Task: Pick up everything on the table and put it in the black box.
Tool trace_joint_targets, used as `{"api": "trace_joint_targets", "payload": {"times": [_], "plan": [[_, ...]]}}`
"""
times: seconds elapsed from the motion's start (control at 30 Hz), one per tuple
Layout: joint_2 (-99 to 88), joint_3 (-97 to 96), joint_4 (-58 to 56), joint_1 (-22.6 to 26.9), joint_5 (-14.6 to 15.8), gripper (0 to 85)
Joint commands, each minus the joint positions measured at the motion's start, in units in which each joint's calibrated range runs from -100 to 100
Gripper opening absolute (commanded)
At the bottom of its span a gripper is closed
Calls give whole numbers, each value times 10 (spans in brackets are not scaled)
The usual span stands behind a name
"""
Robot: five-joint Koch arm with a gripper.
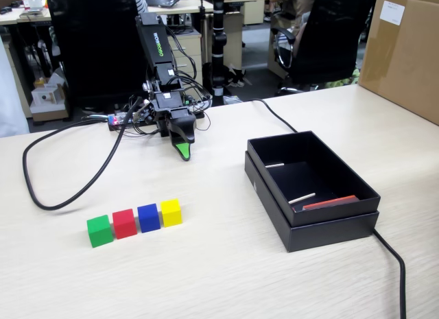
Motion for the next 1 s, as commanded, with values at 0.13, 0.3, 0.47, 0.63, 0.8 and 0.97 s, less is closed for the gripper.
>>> {"api": "trace_joint_targets", "payload": {"times": [0.13, 0.3, 0.47, 0.63, 0.8, 0.97], "plan": [[-1, 87, -130, -1, -2, 477], [58, 253, -280, -7, 1, 477], [185, 418, -385, -27, -1, 477], [323, 585, -448, -48, -9, 475], [488, 767, -501, -67, -38, 471], [585, 876, -512, -92, -66, 469]]}}
